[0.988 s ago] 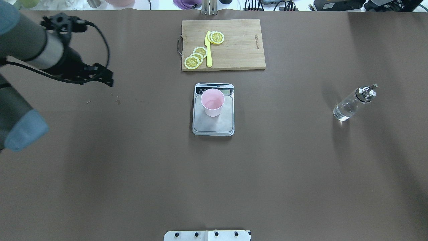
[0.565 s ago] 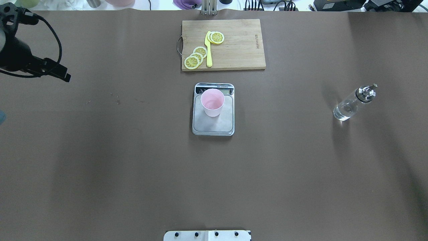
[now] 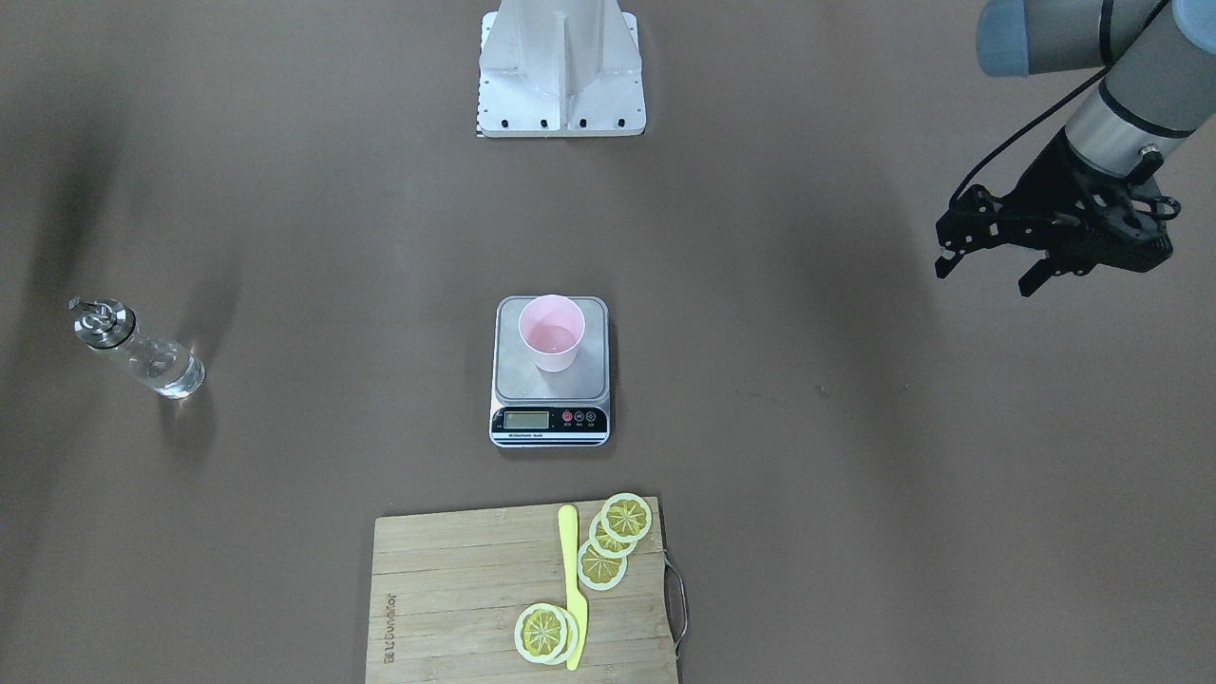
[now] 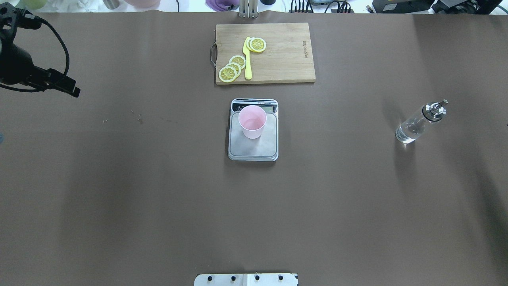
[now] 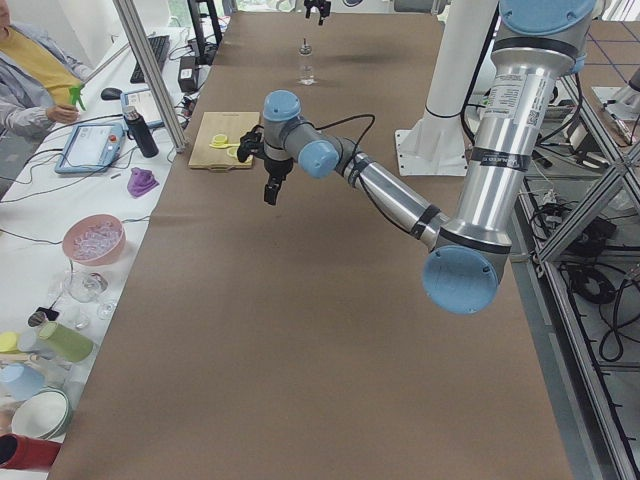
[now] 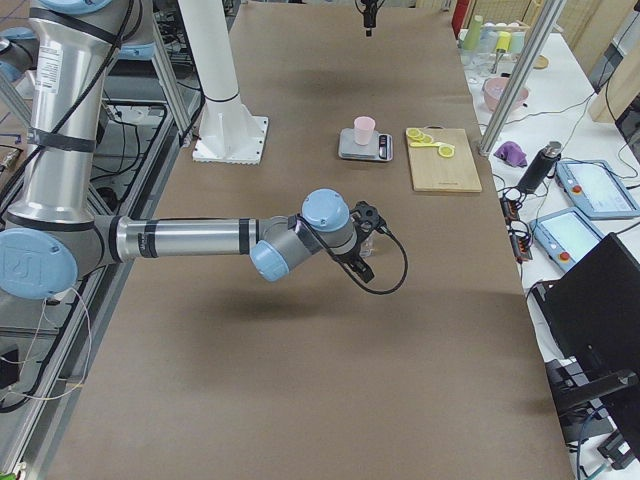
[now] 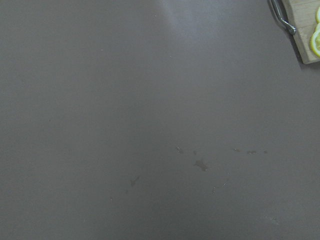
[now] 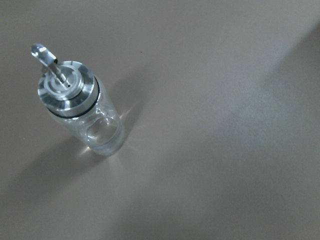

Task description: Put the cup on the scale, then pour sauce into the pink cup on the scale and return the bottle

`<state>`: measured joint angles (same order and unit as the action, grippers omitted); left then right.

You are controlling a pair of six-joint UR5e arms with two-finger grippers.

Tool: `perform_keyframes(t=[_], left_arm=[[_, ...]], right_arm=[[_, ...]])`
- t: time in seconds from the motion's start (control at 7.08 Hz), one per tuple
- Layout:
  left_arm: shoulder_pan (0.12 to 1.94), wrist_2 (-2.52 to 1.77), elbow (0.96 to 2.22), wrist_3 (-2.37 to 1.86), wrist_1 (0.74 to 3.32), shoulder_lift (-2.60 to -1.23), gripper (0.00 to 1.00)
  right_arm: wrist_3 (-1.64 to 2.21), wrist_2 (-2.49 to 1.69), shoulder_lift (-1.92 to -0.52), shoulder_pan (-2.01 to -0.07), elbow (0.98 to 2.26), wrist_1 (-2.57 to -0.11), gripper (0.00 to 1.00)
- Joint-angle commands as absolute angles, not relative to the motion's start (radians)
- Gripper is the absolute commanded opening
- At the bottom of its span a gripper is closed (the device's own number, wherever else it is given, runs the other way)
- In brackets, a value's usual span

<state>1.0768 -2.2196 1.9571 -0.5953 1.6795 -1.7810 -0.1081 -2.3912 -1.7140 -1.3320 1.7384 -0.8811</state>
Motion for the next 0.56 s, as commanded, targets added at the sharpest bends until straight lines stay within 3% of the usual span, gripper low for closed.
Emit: perform_keyframes(t=[0.0, 0.14, 0.42], left_arm=[[1.077, -2.218, 1.957, -0.595, 1.678, -1.781, 0.97], [1.078, -2.218, 1.954, -0.595, 1.678, -1.781, 0.97], [1.078, -2.217, 1.954, -0.600, 1.677, -1.782, 0.97]], right_arm=[[-0.094, -2.379, -1.652, -1.304, 1.700, -0.853, 0.87], [-0.091, -2.384, -1.655, -1.302, 1.710, -0.848, 0.73], [-0.092, -2.385, -1.641, -1.255, 1.723, -0.848, 0.74]])
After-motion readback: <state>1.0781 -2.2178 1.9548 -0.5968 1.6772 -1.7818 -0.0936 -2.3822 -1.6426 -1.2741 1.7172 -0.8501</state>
